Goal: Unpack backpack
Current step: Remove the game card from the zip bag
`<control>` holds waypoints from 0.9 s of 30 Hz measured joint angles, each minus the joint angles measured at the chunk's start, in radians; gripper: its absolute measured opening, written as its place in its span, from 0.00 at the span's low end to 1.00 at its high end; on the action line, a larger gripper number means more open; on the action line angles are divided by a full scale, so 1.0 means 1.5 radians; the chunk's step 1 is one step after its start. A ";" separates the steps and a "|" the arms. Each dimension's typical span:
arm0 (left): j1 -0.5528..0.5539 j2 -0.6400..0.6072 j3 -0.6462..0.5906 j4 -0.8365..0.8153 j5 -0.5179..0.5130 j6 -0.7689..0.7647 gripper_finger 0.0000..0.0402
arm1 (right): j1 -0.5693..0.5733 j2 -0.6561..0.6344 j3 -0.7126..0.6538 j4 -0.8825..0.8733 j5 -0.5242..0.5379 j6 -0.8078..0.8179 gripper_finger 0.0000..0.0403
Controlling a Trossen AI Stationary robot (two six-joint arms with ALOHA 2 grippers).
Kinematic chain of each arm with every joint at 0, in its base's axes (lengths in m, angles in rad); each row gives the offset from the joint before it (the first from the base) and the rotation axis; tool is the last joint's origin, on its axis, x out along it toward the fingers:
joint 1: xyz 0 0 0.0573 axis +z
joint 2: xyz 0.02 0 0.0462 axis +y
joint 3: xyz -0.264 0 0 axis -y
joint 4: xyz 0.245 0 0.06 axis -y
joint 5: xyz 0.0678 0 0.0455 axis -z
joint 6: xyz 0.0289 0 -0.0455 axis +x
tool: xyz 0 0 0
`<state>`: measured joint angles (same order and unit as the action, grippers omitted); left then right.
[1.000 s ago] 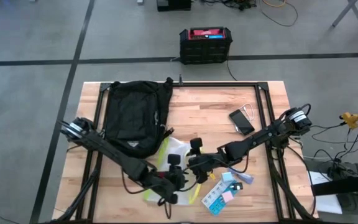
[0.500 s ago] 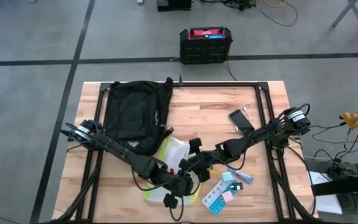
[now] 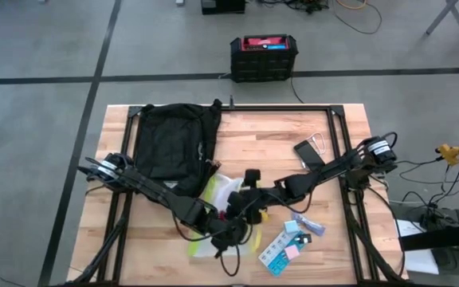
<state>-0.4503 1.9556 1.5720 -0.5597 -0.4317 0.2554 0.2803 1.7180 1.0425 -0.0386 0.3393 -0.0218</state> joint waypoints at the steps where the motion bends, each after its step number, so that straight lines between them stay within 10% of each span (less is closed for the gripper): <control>1: -0.004 -0.001 0.003 -0.028 -0.035 -0.024 0.29 | -0.001 0.000 0.001 0.001 0.012 0.008 0.70; 10: -0.027 -0.044 0.003 -0.166 -0.124 -0.426 0.29 | 0.006 0.000 0.002 0.025 -0.002 0.062 0.64; 27: -0.034 -0.049 -0.033 -0.169 -0.224 -0.481 0.39 | 0.025 0.003 0.001 0.090 -0.005 -0.084 0.58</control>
<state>-0.5007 1.8816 1.5219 -0.8131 -0.7674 -0.4656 0.3183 1.7227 1.0443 0.0958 0.3322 -0.1483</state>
